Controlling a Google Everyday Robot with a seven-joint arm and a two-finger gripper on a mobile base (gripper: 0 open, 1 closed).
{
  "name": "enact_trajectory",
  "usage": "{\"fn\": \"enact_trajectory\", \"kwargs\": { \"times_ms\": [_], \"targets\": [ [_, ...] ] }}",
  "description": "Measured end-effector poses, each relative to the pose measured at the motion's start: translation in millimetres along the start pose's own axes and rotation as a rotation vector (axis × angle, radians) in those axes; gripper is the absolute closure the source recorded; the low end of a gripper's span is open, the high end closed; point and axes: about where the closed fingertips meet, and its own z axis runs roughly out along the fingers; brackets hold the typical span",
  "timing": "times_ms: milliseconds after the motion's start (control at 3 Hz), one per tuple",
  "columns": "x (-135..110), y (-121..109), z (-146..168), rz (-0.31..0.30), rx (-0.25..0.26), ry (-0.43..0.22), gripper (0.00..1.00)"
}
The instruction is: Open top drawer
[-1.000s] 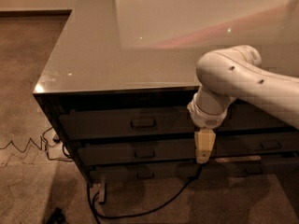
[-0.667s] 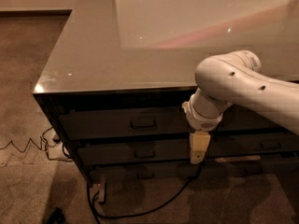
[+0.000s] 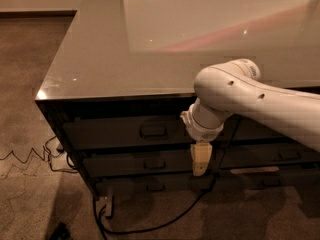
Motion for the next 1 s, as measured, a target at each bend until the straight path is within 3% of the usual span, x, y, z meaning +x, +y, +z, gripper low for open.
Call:
{"fn": "enact_trajectory", "kwargs": {
  "times_ms": [333, 667, 1000],
  "targets": [
    [-13.3, -9.4, 11.5, -0.040, -0.019, 0.006, 0.00],
    [-17.1, -24.2, 18.5, -0.042, -0.030, 0.017, 0.00],
    [-2.8, -42.4, 22.8, 0.006, -0.037, 0.018, 0.00]
  ]
}}
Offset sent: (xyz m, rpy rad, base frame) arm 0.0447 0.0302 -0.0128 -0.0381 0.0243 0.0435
